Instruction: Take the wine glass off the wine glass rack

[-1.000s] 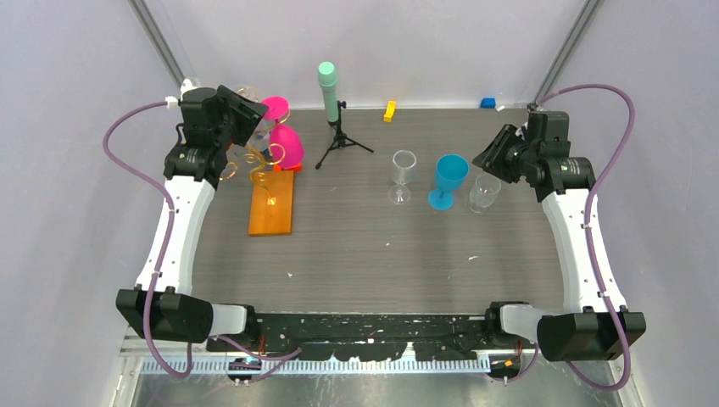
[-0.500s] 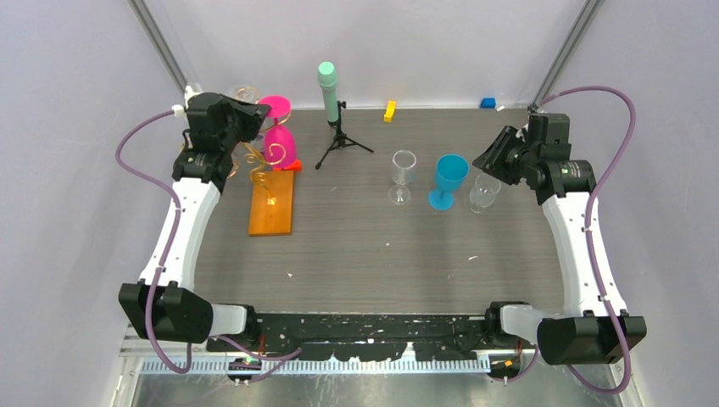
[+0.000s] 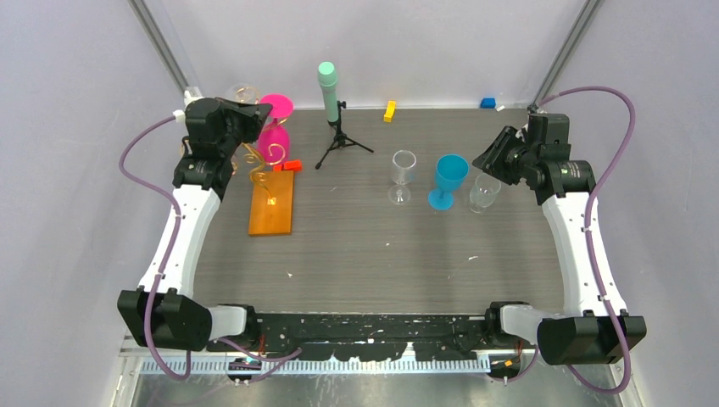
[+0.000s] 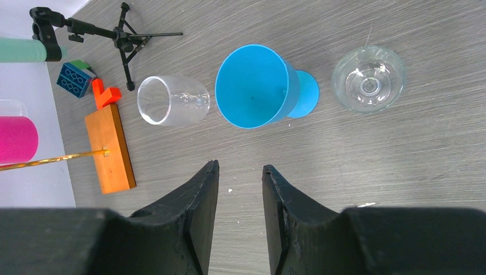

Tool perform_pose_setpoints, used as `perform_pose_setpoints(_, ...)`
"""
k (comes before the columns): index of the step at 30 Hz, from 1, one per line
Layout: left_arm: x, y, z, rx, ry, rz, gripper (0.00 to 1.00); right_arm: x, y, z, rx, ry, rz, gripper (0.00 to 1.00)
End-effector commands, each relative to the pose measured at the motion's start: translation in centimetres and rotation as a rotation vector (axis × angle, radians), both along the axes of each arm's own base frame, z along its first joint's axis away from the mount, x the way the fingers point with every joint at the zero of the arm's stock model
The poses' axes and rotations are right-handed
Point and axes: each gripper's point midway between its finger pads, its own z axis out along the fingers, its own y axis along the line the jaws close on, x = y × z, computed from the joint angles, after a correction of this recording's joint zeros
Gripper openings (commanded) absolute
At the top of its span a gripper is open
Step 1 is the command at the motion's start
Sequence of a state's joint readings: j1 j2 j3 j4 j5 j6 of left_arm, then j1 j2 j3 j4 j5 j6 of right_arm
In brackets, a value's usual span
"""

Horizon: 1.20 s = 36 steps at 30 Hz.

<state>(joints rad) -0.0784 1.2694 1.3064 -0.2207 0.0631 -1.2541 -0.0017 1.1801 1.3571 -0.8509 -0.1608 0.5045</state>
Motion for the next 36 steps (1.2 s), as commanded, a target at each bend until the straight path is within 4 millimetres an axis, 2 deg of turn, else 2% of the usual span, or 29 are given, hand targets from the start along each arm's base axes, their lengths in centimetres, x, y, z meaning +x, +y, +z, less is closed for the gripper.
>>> perform_pose_setpoints(1,-0.9,-1.3,5.0,-0.088,-0.168,-0.069,0.00,0.2,0.1,1.8,0.006,-0.076,0.001,0.39)
perform_pose_setpoints(9,-2.2,-2.0,5.2,-0.119,-0.162,-0.110,0.00,0.3,0.1,1.8,0.008,-0.074,-0.002,0.39)
perform_pose_setpoints(14,-3.0,-3.2,4.3,-0.143,-0.133,-0.179,0.00,0.4,0.2,1.5,0.015,-0.068,0.000,0.39)
perform_pose_setpoints(22,-4.2,-1.5,4.3,-0.093,-0.138,-0.100,0.00,0.3,0.2,1.3,0.012,-0.065,-0.003,0.39)
perform_pose_setpoints(28,-4.1,0.2,4.5,-0.090,-0.124,-0.028,0.00,0.2,0.1,1.0,0.007,-0.060,-0.004,0.39)
perform_pose_setpoints(32,-3.2,0.6,4.9,-0.101,-0.121,-0.006,0.00,0.2,0.0,1.1,0.005,-0.063,-0.005,0.39)
perform_pose_setpoints(36,-2.0,0.8,4.3,-0.160,-0.117,0.012,0.00,0.1,0.0,1.0,0.002,-0.062,-0.005,0.39)
